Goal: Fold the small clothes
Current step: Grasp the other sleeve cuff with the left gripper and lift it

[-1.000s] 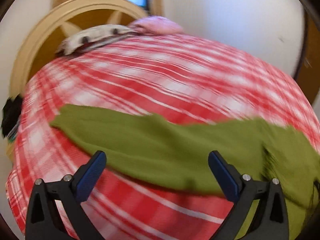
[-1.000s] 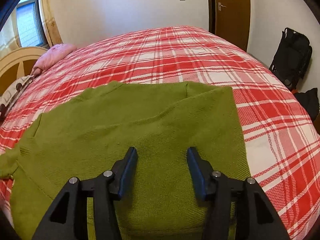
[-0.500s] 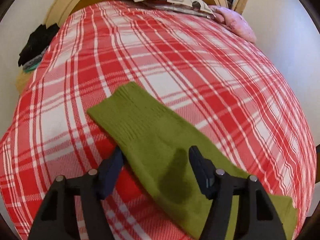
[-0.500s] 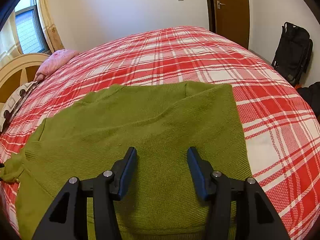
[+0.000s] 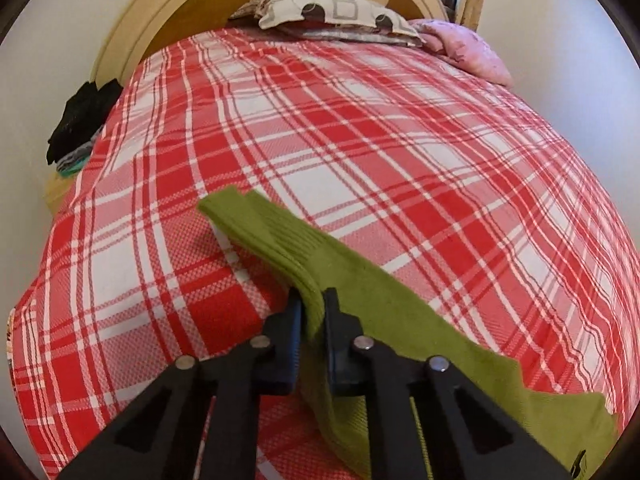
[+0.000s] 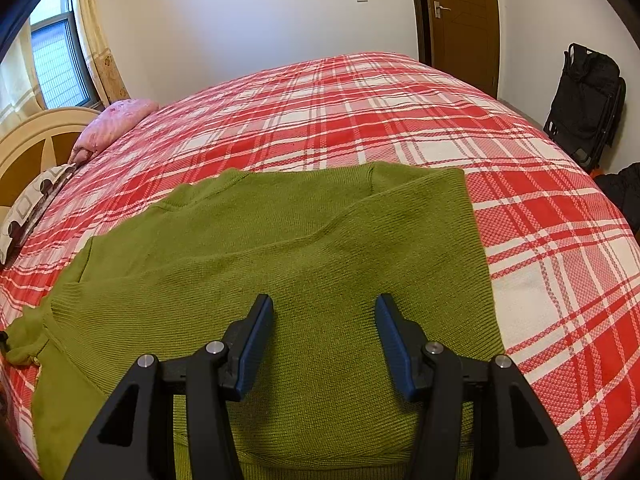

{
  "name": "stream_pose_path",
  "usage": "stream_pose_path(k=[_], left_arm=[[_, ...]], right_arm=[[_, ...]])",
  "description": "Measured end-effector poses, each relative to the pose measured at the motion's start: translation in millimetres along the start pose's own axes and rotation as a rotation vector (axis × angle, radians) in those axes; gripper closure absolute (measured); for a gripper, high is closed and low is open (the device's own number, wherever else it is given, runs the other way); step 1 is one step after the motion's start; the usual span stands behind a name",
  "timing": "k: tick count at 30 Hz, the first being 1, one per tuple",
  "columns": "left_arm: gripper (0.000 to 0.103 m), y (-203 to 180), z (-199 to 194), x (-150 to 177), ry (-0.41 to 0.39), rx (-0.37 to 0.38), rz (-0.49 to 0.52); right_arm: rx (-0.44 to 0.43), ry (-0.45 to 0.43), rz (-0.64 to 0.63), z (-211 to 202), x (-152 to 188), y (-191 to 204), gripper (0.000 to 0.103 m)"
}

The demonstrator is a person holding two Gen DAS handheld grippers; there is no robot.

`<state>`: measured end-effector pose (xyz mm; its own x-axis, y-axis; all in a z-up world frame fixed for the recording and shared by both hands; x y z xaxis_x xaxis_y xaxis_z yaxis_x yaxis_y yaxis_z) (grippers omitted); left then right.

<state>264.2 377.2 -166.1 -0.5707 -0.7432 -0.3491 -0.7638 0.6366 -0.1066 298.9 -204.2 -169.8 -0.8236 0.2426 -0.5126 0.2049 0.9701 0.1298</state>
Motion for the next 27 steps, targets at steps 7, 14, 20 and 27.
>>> stream_pose_path(k=[7,14,20,27], left_arm=[[0.096,-42.8,-52.4,13.9,-0.127,0.079,0.104],[0.096,-134.9,-113.8,81.1,-0.239,0.186,0.377],[0.096,-197.1,-128.6,164.6,-0.266,0.224,0.616],[0.096,-246.1,-124.7,262.7,-0.242,0.241,0.887]], right_arm=[[-0.003,-0.001,0.001,-0.2,0.0,-0.2,0.048],[-0.026,-0.007,0.011,-1.7,0.4,-1.8,0.048],[-0.049,-0.011,0.021,-2.2,0.4,-3.4,0.048],[-0.063,-0.013,0.027,-2.0,0.3,-5.1,0.048]])
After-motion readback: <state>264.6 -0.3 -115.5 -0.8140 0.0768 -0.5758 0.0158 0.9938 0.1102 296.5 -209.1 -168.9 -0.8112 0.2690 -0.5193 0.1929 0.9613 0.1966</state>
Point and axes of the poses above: each gripper's, at about its wrist camera, not at the fingertips, and z roughly the way its jaws point, y to its left, x to its underside, the point moved 7 cm from there along z, roughly the way its jaws point, and after that the axes turned 15 degrees about y, right-handed, at the moved point
